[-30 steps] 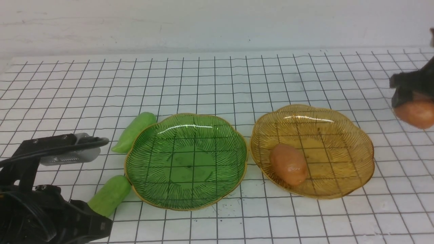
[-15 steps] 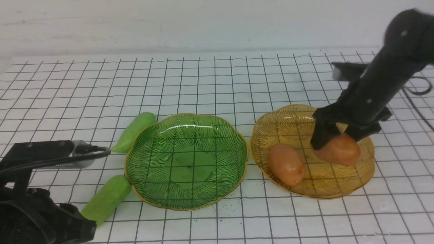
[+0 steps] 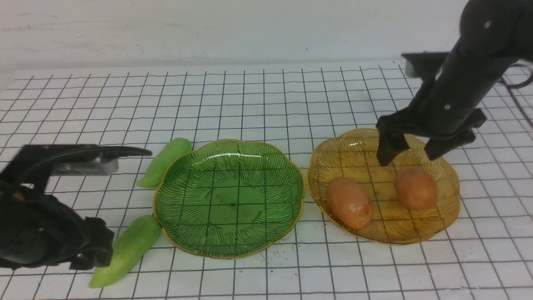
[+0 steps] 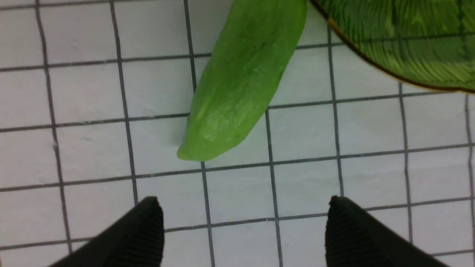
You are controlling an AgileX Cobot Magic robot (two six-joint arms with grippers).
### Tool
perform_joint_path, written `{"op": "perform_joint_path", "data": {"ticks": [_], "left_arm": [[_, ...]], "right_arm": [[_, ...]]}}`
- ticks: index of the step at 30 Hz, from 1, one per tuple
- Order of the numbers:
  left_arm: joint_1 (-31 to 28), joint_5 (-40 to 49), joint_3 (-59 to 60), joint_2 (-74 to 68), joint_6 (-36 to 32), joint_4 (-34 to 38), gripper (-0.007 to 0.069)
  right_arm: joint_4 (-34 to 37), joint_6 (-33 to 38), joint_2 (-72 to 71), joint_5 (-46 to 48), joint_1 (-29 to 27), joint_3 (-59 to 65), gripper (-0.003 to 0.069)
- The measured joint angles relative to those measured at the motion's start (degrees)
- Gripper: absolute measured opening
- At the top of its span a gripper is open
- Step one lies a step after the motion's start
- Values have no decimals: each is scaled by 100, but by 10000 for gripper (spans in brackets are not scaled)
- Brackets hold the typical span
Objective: Put different types of vegetables on the plate.
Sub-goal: 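Put the green cucumber next to the left plate into that plate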
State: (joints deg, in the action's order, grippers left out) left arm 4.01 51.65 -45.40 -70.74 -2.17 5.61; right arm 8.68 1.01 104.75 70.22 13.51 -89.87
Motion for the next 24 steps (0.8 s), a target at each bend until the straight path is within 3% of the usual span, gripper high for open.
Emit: {"op": "perform_joint_path", "data": {"ticks": [12,16,18,22,24], "left_arm": [[0,-1172,-25,-1799,-762,134,531],[0,-1245,-26,-2125,-737,134,474],[0,-1134,-46,-2179,-623,128,339],[0,-662,-201,-2001,-318,-34,343],[0,8,-525,-1669,67,-332,343]], "right_arm": [[62,-54,-1589,107,0,641,620],[56,-54,-1589,107,0,646,606],[56,-54,-1589,107,0,646,596],[8,-54,-1589,107,0,652,593],[-42,-54,-1589,107,0,663,590]]}}
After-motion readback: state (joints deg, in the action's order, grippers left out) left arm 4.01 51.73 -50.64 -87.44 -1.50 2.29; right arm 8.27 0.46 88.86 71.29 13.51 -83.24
